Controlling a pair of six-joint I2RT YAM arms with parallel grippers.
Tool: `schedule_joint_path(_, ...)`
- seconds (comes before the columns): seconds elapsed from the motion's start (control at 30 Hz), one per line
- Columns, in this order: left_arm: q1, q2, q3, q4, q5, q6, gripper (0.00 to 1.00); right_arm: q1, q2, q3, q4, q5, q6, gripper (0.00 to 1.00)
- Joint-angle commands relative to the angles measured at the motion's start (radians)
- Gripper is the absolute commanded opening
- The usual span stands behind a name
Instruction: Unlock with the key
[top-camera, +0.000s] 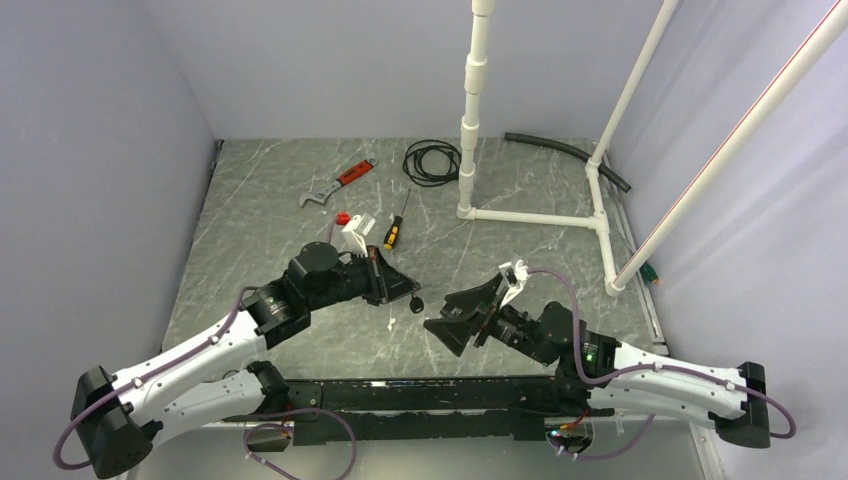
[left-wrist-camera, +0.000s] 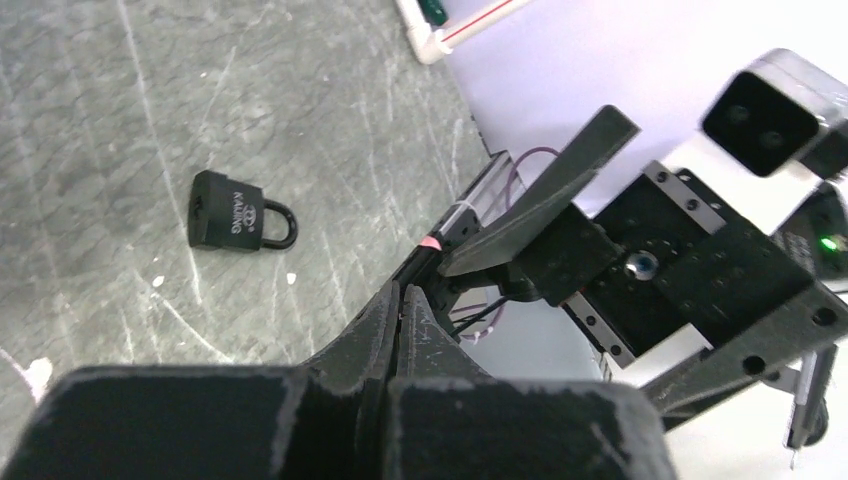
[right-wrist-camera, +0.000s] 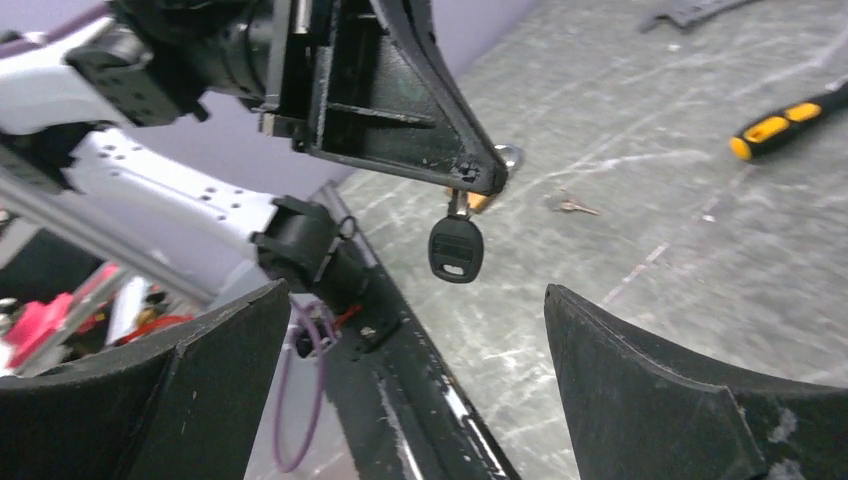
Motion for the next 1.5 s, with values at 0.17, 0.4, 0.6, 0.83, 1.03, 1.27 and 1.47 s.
schedule_joint_path(0.17,-0.003,-0.081,-0.042,0.218,0.057,-0.022,0.00,-0.271,0.057,-0.100,0.437,-0.516,0.235,0.89)
schedule_joint_path(0.4,-0.004,-0.138,-0.096,0.291,0.013,-0.051,0.00,-0.372,0.183,-0.125,0.670,-0.676,0.367,0.70)
schedule_joint_path(0.6,-0.004,-0.145,-0.148,0.377,-0.015,-0.088,0.00,-0.373,0.263,-0.125,0.791,-0.695,0.411,0.62)
schedule_joint_path(0.83,-0.004,-0.176,-0.201,0.435,-0.078,-0.124,0.00,-0.373,0.320,-0.111,0.829,-0.686,0.427,0.53)
schedule_joint_path(1.03,-0.003,-0.184,-0.215,0.448,-0.083,-0.127,0.00,-0.373,0.322,-0.099,0.786,-0.655,0.399,0.50)
schedule_joint_path(1.27,-0.003,-0.188,-0.249,0.517,-0.098,-0.138,0.00,-0.373,0.391,-0.088,0.850,-0.674,0.419,0.47)
schedule_joint_path(1.47,-0.003,-0.179,-0.259,0.529,-0.109,-0.141,0.00,-0.373,0.427,-0.079,0.888,-0.671,0.427,0.42)
